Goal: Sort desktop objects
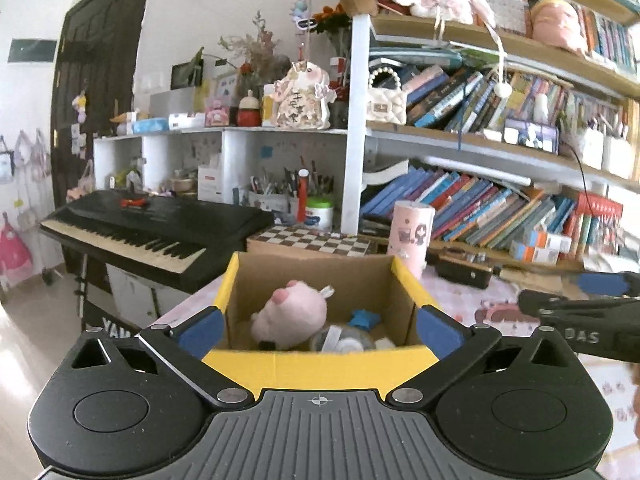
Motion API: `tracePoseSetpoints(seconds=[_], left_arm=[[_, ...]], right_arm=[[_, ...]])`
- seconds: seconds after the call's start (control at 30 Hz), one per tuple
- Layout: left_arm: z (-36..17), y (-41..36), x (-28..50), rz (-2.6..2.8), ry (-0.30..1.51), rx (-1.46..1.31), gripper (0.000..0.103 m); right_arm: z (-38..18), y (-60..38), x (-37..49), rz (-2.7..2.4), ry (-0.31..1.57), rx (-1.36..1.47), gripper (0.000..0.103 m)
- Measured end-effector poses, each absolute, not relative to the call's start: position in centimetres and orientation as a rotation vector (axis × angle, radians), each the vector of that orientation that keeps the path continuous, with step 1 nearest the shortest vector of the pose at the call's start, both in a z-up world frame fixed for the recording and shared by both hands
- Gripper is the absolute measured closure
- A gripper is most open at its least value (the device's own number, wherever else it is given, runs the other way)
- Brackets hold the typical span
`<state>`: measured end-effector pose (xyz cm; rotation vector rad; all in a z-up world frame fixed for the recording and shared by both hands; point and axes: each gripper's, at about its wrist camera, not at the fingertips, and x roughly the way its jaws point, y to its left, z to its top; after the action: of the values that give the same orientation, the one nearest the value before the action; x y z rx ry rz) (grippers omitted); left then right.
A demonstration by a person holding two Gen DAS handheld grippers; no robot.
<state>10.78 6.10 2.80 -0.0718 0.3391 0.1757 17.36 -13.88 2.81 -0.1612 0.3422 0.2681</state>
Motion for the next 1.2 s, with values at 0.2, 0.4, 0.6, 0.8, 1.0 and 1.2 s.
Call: tracePoseSetpoints(seconds=[0.2,0.4,0.6,0.8,1.0,1.2], left_arm=[[1.7,5.1,8.8,0.137,0.391,-0.074,0.000],[0.0,3.9,7.6,0.116,0.458,-0.042,0.000],[-0.9,2.4,7.0,0.072,0.490,-0.005,0.000],[-1.8,1.4,7.2,0.047,0.541,0.017,0.000],[-1.8,0.3,7.0,0.026,0.536,0.029,0.000],[-1.9,-0.4,7.0,0.032,0.552,0.039,0.000]], right_arm=[[1.2,-15.0,12.9,0.208,0.378,-0.103,0.021],[-0.4,-16.4,9.6,0.177,0.422,-0.079,0.019],[-1.6,-18.5,8.0,0.088,0.483,-0.029,0.017],[-2.5,-19.8,7.1,0.048,0.513,-0.017,0.012],[-2.7,-20.9,6.6,-0.003,0.514,-0.033,0.008],[-2.7,-21.5,6.2,-0.003,0.526,-0.028,0.004]])
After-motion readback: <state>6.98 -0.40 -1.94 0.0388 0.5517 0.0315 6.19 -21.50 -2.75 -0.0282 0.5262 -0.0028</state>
